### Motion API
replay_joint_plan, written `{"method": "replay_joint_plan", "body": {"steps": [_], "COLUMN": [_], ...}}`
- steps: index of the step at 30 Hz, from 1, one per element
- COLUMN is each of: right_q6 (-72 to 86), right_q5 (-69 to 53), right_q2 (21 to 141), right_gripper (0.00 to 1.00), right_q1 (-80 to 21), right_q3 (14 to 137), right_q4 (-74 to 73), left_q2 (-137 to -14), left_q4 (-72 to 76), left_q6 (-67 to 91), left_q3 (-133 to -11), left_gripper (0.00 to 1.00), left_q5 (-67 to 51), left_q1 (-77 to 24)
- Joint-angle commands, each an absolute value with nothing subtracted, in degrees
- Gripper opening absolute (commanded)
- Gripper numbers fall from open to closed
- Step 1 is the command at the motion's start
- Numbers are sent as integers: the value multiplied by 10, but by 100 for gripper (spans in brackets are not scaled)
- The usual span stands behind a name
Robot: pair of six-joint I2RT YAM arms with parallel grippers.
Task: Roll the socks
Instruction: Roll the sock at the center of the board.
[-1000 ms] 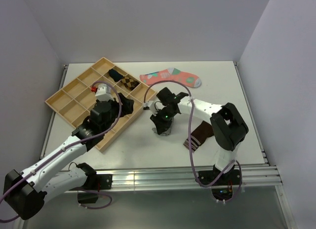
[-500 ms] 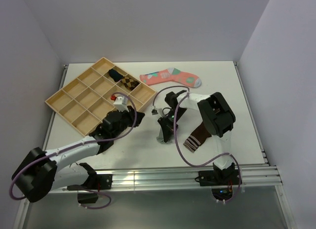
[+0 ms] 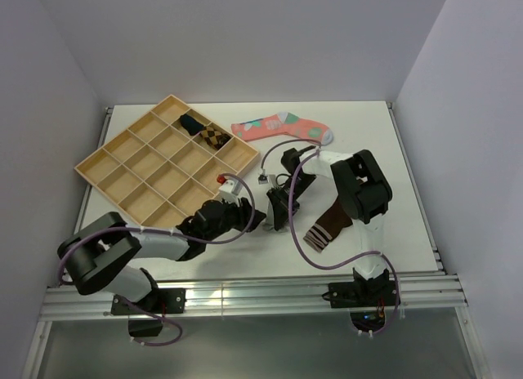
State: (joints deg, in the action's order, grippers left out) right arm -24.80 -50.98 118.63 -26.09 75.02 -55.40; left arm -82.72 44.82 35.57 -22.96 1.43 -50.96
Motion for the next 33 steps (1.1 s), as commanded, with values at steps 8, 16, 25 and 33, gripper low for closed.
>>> {"method": "replay_joint_plan", "body": {"steps": [8, 16, 25, 33], "right_q6": [-241, -245, -248, -265], "right_q5": [-530, -534, -541, -557], "right_q2": [1197, 1190, 1182, 1174], "right_gripper": [15, 13, 12, 11], "right_q1": [-252, -246, -232, -228], "right_q3": [762, 763, 767, 777], "right_q4": [-559, -564, -570, -593], "left_q2": [-932, -996, -1011, -1027], "left_q4": [569, 619, 635, 614], "left_q6": [326, 337, 336, 317], "left_q3": [-267, -276, -273, -291], "left_gripper": [45, 43, 45, 53], "left_q5": [-53, -73, -109, -97], "left_q1": [-520, -520, -513, -511]}}
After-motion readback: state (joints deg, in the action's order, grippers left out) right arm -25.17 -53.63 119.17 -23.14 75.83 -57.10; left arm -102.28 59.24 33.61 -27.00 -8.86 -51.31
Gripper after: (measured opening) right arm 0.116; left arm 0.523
